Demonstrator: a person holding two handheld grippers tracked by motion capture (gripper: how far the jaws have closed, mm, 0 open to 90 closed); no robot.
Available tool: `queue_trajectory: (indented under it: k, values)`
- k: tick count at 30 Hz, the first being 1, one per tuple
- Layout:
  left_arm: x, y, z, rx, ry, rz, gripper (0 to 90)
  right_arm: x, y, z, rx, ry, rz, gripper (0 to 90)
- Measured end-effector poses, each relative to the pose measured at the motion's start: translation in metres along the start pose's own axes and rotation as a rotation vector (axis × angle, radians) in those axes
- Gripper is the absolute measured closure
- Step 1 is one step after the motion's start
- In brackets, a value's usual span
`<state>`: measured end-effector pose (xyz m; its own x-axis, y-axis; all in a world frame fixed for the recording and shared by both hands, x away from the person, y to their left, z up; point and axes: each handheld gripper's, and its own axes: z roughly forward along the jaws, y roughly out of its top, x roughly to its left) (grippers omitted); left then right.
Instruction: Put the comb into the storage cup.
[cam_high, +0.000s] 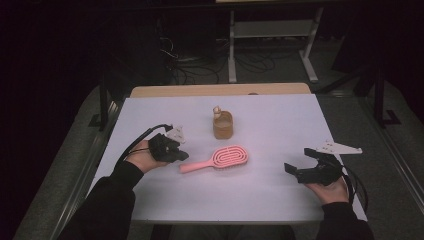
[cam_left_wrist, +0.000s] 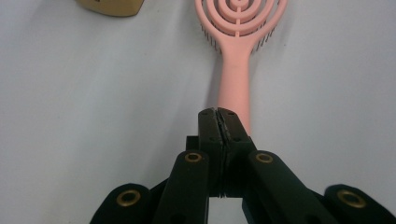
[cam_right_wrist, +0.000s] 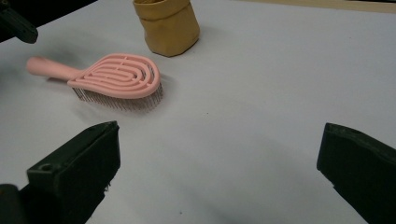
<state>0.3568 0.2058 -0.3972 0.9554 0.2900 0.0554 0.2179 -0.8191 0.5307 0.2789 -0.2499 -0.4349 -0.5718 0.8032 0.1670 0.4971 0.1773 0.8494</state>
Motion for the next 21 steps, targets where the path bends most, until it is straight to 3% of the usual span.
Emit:
queue_trajectory:
  k: [10, 21]
  values:
    - [0.005, 0.018, -0.001, 0.024, -0.039, 0.011, 88.9, 0.0, 0.0, -0.001, -0.002, 0.0, 0.002, 0.0]
    - [0.008, 0.027, 0.011, 0.043, -0.085, 0.014, 88.1, -0.001, 0.0, -0.001, -0.003, 0.0, 0.002, 0.0]
